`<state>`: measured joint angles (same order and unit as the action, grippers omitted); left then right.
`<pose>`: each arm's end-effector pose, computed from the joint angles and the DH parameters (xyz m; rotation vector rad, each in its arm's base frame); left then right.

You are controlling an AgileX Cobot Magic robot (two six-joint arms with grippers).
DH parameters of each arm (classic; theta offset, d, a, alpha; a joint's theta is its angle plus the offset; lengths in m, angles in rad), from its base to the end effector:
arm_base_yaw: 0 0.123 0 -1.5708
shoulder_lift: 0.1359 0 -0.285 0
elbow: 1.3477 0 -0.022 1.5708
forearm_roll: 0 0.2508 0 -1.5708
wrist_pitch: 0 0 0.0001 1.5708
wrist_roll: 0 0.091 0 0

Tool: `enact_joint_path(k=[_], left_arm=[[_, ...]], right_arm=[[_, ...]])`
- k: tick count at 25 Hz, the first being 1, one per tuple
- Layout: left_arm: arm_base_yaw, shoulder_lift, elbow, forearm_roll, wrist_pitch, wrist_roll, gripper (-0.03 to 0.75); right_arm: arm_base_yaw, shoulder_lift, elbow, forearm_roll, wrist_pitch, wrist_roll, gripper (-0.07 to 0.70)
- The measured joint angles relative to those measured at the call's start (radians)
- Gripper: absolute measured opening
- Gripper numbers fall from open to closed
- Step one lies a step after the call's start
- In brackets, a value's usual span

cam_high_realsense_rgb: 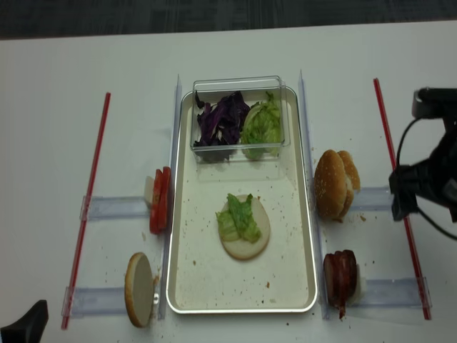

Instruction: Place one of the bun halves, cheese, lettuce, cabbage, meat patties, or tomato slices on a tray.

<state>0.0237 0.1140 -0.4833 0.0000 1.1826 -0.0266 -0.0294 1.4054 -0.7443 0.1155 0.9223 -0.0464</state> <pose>0.0073 0.0002 0.2633 -0.0578 2.2962 -0.0015 0.2213 0.0019 0.1998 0.0755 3.0594 0.1405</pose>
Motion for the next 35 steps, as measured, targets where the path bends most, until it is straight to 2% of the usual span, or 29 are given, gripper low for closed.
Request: enact_joint_path(k=[4,7,11,14,24,35], left_arm=[[0.0,0.0,0.0,0.0,0.0,0.0,0.554],[0.0,0.0,0.0,0.0,0.0,0.0,0.554],[0.0,0.0,0.0,0.0,0.0,0.0,0.554],[0.0,0.0,0.0,0.0,0.0,0.0,0.554],[0.0,0.0,0.0,0.0,0.0,0.0,0.554],[0.0,0.0,0.0,0.0,0.0,0.0,0.554]], right_arm=[[0.0,-0.183,0.15,0.01,0.009,0.019,0.692],[0.0,-0.318,0.215,0.01,0.054,0.035,0.692],[0.0,-0.495,0.247,0.001,0.134,0.057,0.692],[0.0,-0.62,0.254,-0.01,0.166,0.076,0.692],[-0.002,-0.946,0.267,-0.016,0.182,0.083,0.692],[-0.002,-1.073,0.267,0.018,0.184,0.016,0.692]])
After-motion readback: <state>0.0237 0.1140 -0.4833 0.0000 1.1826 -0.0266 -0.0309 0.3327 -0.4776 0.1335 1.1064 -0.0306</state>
